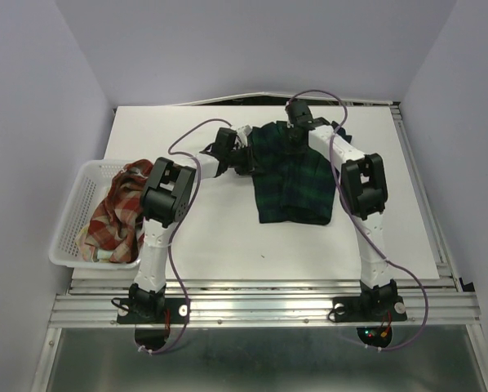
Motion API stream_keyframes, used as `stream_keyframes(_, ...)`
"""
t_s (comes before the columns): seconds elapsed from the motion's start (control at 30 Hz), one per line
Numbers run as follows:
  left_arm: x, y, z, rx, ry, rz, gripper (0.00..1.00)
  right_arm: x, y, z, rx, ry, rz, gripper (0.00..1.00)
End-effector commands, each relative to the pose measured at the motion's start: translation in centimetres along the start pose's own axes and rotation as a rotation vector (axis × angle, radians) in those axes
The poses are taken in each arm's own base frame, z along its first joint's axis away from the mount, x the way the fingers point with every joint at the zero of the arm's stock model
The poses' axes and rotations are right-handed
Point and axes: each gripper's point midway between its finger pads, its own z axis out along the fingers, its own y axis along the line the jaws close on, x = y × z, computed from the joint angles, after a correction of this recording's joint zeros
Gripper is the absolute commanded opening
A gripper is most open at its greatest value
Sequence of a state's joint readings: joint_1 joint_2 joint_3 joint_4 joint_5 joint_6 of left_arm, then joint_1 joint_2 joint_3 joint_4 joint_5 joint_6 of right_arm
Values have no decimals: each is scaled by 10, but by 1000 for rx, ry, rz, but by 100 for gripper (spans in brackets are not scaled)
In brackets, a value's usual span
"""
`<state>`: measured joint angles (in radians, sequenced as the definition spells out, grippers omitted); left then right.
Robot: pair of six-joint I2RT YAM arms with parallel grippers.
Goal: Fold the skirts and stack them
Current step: Fold the skirt
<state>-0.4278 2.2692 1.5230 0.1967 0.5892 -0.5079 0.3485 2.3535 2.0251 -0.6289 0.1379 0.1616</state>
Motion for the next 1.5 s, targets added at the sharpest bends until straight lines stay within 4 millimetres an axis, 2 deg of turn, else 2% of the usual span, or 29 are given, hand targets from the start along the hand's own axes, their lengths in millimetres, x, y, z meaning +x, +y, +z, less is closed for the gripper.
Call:
stream_keyframes(0.0,-17,-4,-3,-2,-42,15,22,-45,23,-40,-115,-113,29,1)
stream_keyframes(0.1,-14,0,-2,-10,-35,2,21,-61,37,-62,-197,-143,47,1)
stream_keyframes(0.17,-11,3,-1,-16,-30,-4,20,-67,38,-69,-206,-152,51,1)
stream_keyframes(0.2,-9,4,-2,-20,-28,-7,19,-72,37,-72,-199,-165,50,5)
stream_keyframes(0.23,-8,6,-3,-26,-26,-11,19,-73,36,-73,-193,-171,46,11)
stream_keyframes(0.27,-7,7,-2,-26,-26,-8,18,-73,34,-73,-185,-175,41,28)
stream_keyframes(0.33,-5,9,-4,-30,-22,-12,18,-70,28,-66,-149,-167,34,42)
stream_keyframes(0.37,-6,9,-4,-32,-24,-11,18,-67,27,-61,-142,-158,32,29)
stream_keyframes(0.4,-6,9,-5,-32,-26,-12,18,-63,27,-59,-137,-143,26,11)
stream_keyframes(0.43,-6,10,-6,-33,-25,-13,18,-60,27,-52,-133,-130,28,1)
stream_keyframes(0.53,-8,10,-8,-32,-30,-11,18,-58,32,-49,-157,-124,34,1)
stream_keyframes(0.63,-9,11,-8,-39,-33,-10,18,-70,44,-59,-228,-156,53,1)
stream_keyframes(0.8,-5,16,-7,-46,-27,-22,17,-94,59,-88,-318,-214,107,1)
stream_keyframes(0.93,-3,18,-7,-46,-24,-28,17,-91,77,-98,-415,-184,172,1)
stream_keyframes(1.13,-4,17,-6,-43,-25,-28,17,-79,94,-88,-493,-113,281,1)
stream_keyframes(1.27,-2,19,-6,-47,-21,-30,16,-75,102,-73,-522,-79,352,1)
stream_keyframes(1.33,0,20,-7,-49,-18,-29,16,-77,100,-65,-507,-99,355,1)
stream_keyframes(1.47,-1,12,-12,-24,-18,-22,19,-64,93,-37,-449,-92,311,1)
